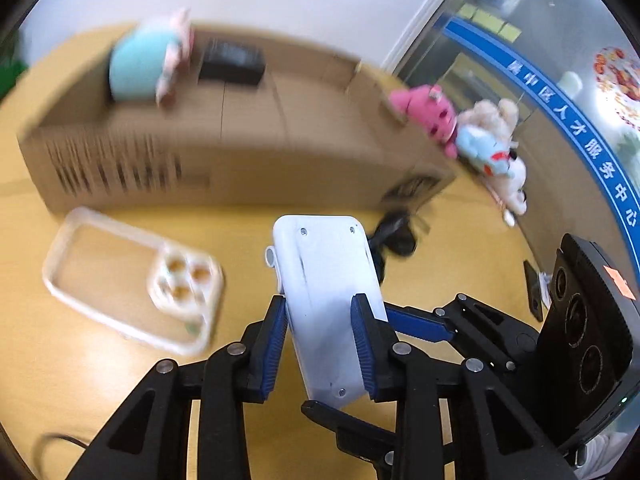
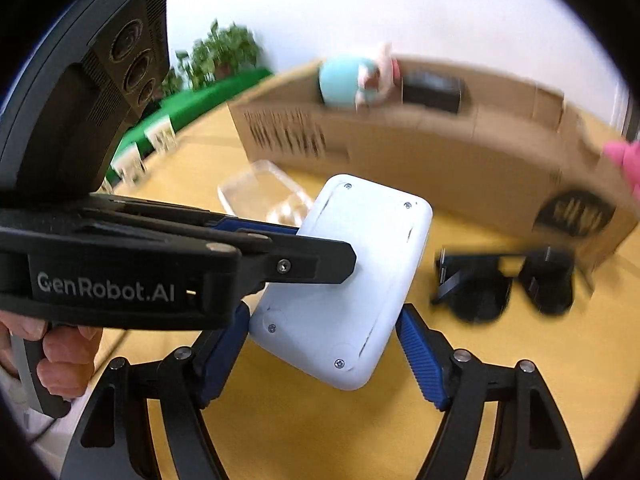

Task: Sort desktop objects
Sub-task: 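Lift the power bank into the cardboard box beside the charger and release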

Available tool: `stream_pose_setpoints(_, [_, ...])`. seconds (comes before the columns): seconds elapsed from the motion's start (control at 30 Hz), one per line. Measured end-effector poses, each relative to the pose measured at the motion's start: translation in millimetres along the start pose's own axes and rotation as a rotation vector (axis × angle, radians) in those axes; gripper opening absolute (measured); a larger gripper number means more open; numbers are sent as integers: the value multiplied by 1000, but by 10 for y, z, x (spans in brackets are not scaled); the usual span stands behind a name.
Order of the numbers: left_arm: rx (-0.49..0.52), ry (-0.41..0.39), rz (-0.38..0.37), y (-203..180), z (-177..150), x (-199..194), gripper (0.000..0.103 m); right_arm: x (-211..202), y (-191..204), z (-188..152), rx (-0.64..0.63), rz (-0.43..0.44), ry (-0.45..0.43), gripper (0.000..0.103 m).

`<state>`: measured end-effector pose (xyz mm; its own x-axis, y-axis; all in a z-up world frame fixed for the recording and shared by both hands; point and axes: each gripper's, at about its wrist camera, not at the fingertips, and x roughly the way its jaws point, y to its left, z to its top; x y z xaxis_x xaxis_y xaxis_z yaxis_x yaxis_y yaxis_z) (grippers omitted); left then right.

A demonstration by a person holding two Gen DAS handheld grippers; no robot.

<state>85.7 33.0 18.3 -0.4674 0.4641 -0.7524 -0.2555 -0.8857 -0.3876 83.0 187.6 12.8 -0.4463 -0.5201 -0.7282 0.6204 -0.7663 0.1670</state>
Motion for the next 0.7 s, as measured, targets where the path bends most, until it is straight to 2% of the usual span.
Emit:
stream_pose_setpoints(0.13, [78, -120, 1, -131, 465, -391, 30, -289, -5, 428, -31, -23, -121, 75])
stream_pose_setpoints(0.37, [257, -328, 1, -641, 1548, -972, 30, -886, -140, 1480, -112, -133, -335, 75])
stream_pose_setpoints(0.53, [345, -434, 29, -951, 2279, -1269, 30, -1223, -337, 2169, -127, -139, -407, 75])
stream_pose_setpoints(0.7, [350, -427, 10, -984, 2928, -1248, 30, -1301, -616, 2792, -156, -164, -398, 75])
